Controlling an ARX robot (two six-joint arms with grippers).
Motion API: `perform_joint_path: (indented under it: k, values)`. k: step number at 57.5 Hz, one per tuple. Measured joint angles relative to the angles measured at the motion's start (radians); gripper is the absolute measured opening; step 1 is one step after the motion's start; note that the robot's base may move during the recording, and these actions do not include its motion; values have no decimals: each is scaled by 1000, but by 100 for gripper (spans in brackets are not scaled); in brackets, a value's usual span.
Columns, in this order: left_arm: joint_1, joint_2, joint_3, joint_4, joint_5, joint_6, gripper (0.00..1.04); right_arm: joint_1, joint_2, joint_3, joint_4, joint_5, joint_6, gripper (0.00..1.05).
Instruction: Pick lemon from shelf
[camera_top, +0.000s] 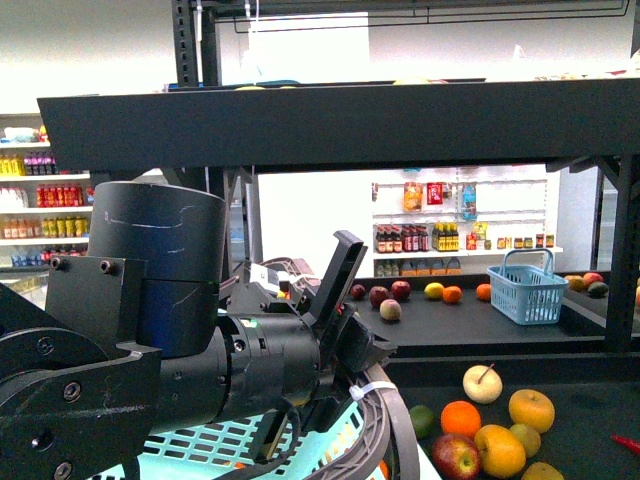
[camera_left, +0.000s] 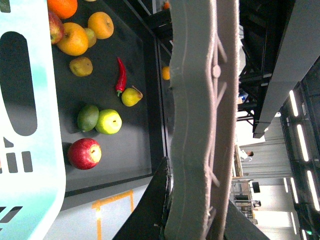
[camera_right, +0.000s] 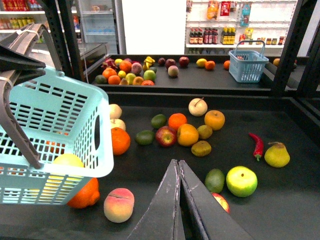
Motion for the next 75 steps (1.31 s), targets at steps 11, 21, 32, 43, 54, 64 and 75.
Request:
perform_joint_path:
  k: [11,21,32,43,54,64,75]
  values:
    - [0,0,0,0,0,0,9,0,0,0,0,0,0,18]
    - [0,0,0,0,0,0,9,0,0,0,0,0,0,60]
    - [-1,8,-30,217,-159,-31,9,0,0,0,0,0,0,97]
    - [76,-2,-29,257,-259,-48,9,0,-1,0,0,0,0,97]
    - [224,-4,-18,386,-393,-158,9,0,-1,0,0,0,0,97]
    - [364,-4,12,441,-435,-257,9,0,-1,0,0,0,0,97]
    - [489,-1,29,500,-443,-321,9,0,-1,0,0,0,0,97]
